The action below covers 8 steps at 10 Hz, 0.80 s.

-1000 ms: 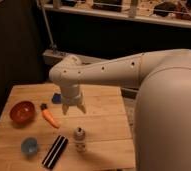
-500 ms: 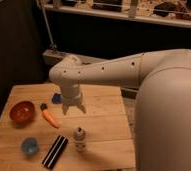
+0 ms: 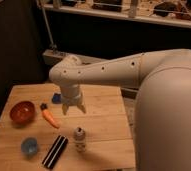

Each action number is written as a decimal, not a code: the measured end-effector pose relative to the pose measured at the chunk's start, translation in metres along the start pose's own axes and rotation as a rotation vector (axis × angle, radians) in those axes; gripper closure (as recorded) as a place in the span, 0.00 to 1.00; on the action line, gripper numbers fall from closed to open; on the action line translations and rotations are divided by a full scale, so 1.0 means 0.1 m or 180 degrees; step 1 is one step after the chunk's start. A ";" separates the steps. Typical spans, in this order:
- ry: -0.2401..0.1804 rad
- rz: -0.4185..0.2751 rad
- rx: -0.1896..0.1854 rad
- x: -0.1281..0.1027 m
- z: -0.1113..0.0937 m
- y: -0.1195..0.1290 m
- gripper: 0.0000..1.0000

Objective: Knock the bottle over

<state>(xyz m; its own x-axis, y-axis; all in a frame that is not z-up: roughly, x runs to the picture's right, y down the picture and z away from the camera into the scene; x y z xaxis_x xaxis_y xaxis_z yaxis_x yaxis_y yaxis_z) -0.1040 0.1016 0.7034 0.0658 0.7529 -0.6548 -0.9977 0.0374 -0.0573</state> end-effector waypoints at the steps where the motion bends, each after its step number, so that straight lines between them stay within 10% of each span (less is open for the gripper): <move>1: 0.0002 0.0003 0.0003 0.00 0.00 0.00 0.35; 8: -0.0023 0.0064 0.0163 0.20 0.00 -0.22 0.35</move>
<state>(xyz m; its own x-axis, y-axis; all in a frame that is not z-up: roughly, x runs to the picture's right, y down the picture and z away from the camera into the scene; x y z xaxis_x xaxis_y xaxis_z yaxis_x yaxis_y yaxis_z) -0.0806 0.1155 0.6915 0.0459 0.7586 -0.6499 -0.9984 0.0556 -0.0056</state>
